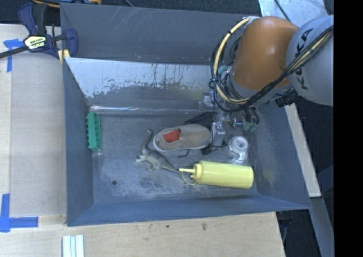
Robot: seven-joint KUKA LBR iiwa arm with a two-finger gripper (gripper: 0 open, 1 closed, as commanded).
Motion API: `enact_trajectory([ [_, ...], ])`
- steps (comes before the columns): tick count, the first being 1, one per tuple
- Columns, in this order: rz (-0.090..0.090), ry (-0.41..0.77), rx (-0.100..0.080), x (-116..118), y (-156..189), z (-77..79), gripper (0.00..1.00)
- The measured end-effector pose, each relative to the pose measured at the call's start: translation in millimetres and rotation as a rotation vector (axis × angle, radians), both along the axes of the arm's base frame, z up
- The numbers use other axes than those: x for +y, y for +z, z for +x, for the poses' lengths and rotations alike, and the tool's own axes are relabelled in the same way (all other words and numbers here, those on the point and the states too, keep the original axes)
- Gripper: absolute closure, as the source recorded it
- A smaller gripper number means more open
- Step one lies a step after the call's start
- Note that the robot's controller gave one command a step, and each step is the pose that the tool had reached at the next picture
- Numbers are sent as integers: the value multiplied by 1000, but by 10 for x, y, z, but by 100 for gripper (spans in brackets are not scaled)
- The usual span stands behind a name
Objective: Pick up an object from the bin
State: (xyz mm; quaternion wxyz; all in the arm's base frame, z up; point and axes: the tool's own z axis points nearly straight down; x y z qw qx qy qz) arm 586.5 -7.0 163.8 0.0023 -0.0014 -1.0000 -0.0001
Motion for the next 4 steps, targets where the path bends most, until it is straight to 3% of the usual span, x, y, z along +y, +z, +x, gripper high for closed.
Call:
enact_trajectory([
  [1, 0, 0, -8, 0, 51, 15, 0],
  [2, 0, 130, -9, 458, -524, 246, 0],
  [3, 0, 130, -6, 657, -502, 249, 0],
  [4, 1, 6, -11, 805, -508, 404, 0],
])
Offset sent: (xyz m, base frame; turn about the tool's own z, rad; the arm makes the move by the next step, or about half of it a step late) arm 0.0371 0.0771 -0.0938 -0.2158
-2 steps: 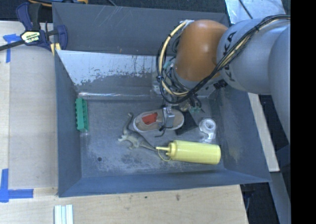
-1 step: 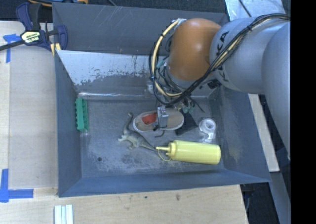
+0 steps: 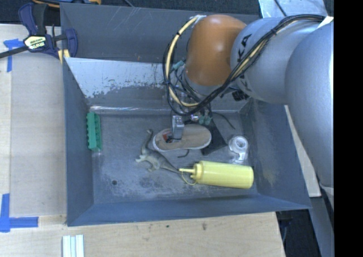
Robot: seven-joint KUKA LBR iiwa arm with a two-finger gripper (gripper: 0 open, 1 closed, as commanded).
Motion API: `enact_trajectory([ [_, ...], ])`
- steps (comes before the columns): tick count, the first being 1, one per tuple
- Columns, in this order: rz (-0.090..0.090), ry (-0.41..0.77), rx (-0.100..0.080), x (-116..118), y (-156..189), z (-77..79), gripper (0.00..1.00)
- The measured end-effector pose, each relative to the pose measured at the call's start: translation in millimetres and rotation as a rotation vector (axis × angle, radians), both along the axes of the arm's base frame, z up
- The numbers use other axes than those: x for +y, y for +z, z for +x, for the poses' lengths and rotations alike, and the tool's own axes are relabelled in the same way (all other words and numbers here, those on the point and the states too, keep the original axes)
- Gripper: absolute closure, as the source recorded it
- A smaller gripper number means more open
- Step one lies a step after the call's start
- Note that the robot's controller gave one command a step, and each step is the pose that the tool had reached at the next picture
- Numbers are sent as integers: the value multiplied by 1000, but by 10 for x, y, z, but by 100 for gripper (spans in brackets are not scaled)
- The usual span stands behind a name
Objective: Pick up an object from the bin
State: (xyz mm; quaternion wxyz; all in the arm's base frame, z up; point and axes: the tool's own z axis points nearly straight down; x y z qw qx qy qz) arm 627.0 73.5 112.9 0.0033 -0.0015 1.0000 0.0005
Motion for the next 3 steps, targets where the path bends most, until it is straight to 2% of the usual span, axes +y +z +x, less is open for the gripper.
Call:
enact_trajectory([
  [1, 0, -16, -1, -21, -426, -83, 0],
  [2, 1, -57, 4, -30, -389, -116, 100],
  [3, 1, -57, 4, -30, -389, -116, 100],
])
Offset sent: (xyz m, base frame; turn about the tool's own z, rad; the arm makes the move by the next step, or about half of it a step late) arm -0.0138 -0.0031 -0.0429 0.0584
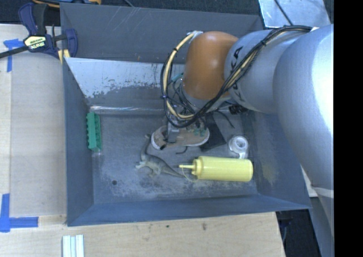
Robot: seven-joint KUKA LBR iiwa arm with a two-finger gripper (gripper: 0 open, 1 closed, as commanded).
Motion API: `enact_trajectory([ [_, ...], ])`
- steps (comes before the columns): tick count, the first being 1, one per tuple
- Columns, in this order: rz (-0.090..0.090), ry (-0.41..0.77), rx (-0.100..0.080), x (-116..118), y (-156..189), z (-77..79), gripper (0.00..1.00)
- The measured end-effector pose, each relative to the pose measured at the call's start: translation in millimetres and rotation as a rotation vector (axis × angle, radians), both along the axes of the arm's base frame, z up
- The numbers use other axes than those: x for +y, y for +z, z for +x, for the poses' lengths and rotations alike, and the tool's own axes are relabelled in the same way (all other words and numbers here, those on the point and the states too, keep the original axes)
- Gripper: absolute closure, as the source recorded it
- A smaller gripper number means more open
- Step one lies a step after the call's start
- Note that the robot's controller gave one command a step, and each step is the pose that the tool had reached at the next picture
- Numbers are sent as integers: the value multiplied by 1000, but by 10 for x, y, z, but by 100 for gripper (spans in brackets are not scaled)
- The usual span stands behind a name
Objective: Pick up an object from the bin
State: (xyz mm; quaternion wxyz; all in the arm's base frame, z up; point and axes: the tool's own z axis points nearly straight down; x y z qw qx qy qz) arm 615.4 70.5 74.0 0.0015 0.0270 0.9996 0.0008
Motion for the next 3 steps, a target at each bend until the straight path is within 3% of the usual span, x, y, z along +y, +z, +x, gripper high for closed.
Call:
enact_trajectory([
  [3, -1, 0, 5, -7, 352, -19, 100],
])
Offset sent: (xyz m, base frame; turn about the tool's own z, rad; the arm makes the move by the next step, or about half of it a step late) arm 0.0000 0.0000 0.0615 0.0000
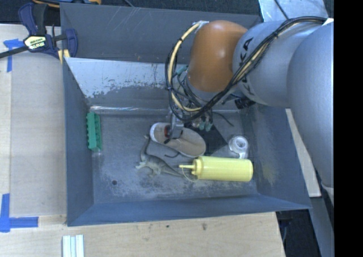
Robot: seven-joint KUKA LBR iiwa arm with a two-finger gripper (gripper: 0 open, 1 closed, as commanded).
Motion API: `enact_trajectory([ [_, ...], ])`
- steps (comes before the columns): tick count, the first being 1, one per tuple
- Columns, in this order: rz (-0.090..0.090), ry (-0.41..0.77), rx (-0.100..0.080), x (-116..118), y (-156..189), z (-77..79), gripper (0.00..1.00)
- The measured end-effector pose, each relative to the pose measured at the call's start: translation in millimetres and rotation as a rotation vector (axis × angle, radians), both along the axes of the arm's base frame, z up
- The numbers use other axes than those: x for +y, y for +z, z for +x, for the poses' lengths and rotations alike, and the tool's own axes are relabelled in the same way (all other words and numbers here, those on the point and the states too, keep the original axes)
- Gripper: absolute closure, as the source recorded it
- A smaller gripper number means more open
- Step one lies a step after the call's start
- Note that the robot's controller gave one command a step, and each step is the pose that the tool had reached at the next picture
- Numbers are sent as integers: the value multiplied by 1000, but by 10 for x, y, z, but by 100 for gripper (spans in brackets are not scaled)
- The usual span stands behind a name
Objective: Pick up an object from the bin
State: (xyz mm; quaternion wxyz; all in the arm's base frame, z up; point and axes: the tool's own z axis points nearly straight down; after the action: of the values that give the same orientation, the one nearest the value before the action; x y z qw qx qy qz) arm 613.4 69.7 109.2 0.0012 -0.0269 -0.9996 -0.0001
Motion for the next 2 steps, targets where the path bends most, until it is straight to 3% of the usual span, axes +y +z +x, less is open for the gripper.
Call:
enact_trajectory([
  [2, 1, 0, -7, -2, 324, 9, 100],
])
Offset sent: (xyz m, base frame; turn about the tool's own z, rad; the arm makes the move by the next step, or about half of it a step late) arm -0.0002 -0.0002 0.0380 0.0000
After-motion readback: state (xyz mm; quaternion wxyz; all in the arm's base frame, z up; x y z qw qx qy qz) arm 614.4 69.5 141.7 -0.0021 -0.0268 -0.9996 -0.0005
